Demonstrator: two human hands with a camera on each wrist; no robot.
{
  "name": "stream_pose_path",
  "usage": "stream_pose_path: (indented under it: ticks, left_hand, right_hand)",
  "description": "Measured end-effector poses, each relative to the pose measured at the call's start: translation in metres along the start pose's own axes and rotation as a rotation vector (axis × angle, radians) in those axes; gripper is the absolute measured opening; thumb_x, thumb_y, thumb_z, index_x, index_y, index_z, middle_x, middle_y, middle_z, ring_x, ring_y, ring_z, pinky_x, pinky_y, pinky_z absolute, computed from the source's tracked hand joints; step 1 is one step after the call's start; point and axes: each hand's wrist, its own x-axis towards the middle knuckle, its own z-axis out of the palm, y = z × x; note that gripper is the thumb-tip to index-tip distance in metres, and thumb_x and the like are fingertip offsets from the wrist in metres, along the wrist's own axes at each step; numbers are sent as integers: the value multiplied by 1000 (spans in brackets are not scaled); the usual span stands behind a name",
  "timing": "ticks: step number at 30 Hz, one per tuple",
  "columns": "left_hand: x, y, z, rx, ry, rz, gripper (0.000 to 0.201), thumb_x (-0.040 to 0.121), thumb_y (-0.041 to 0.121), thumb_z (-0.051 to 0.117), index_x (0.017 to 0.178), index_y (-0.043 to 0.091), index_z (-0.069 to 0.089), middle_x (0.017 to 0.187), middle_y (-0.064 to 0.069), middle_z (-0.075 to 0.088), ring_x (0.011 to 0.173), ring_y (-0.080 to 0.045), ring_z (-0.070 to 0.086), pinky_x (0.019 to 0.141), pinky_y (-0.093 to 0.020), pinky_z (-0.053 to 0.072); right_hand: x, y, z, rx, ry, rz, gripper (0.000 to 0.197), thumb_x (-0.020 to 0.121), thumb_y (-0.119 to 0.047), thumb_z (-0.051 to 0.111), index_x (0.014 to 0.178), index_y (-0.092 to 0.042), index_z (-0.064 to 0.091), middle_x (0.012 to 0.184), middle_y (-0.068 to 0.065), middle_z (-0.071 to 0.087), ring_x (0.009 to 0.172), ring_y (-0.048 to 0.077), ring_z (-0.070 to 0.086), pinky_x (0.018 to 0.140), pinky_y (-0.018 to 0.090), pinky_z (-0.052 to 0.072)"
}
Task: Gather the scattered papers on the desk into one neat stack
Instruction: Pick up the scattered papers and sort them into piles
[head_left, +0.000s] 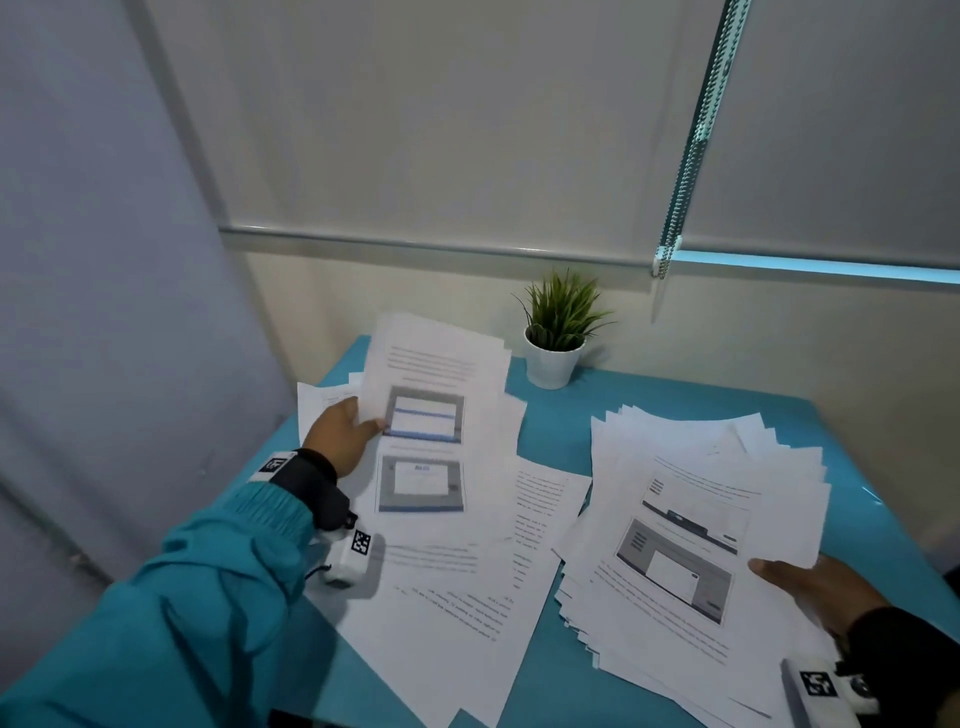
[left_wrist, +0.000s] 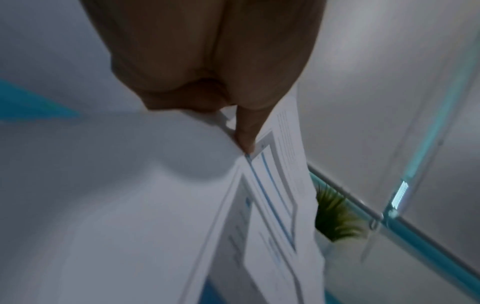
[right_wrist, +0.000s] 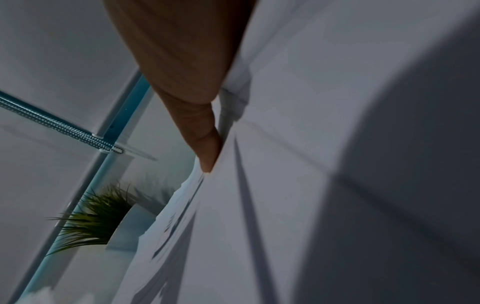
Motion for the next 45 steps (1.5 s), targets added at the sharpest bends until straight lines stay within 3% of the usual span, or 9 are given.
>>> stream_pose_path:
  ticks: [7, 10, 13, 16, 22, 26, 31, 37, 45]
  left_hand:
    - [11, -13, -2, -531, -122, -160, 41, 75, 36, 81, 107, 13, 70, 119, -14, 70, 106, -27, 64, 104, -42, 43]
    - [1, -9, 14, -269, -264, -159, 48, 72, 35, 77, 109, 6, 68, 115, -13, 70, 106, -30, 64, 103, -42, 45]
    - [-9, -4, 38, 226, -267, -90, 43, 86, 31, 70, 115, 0, 64, 119, -15, 64, 108, -31, 59, 90, -33, 43]
    - [-18, 7, 57, 263, -236, -63, 36, 92, 25, 63, 120, 1, 59, 130, -15, 59, 119, -32, 54, 98, -34, 42]
    - [-25, 48, 44, -259, -85, 179, 34, 93, 27, 60, 125, 15, 57, 124, 0, 65, 116, -19, 59, 102, -37, 44]
    - [-20, 81, 32, -719, 40, 124, 34, 94, 18, 61, 127, 14, 58, 123, -1, 68, 116, -17, 62, 101, -31, 45]
    - [-36, 112, 69, -855, 0, 12, 30, 95, 13, 60, 124, 10, 60, 120, -8, 69, 114, -23, 64, 104, -38, 47]
    - [-66, 150, 136, -872, -26, -60, 33, 97, 6, 55, 130, 6, 56, 122, -11, 66, 99, -15, 64, 70, -11, 54]
    - [-37, 225, 105, -1186, 55, 27, 30, 95, 4, 58, 125, 5, 59, 115, -10, 68, 97, -18, 66, 84, -25, 57]
  right_hand:
    - [-2, -2, 2, 12, 22, 39, 44, 79, -4, 72, 119, 4, 58, 116, 20, 65, 84, 18, 62, 69, 26, 44]
    - [-3, -2, 1, -4, 1, 45, 72, 50, -36, 88, 109, -3, 65, 104, 13, 72, 88, 24, 66, 79, 32, 47]
    - [-2, -1, -1, 21, -4, 74, 71, 53, -37, 89, 110, -2, 65, 101, 13, 72, 84, 24, 66, 82, 34, 47]
    - [0, 3, -3, 15, -2, 62, 97, 22, -54, 91, 102, -6, 66, 97, 9, 73, 87, 26, 67, 85, 37, 49]
    - [-12, -13, 6, 81, -50, 38, 27, 82, 8, 63, 107, 0, 59, 110, 17, 64, 76, 17, 61, 58, 21, 51]
    - [-7, -8, 3, 29, -46, 26, 69, 39, -39, 92, 96, -9, 67, 102, 11, 72, 82, 23, 68, 84, 36, 50]
    - [9, 10, -6, -36, -23, 41, 101, 7, -69, 84, 93, -18, 69, 99, 2, 73, 93, 26, 68, 96, 43, 48]
    - [1, 0, -3, -45, 7, 86, 27, 78, -6, 74, 104, -9, 65, 108, 13, 69, 88, 26, 65, 80, 34, 51]
    - [14, 12, -8, -102, 11, 80, 35, 79, -5, 74, 112, -5, 63, 109, 10, 68, 89, 21, 64, 75, 29, 48]
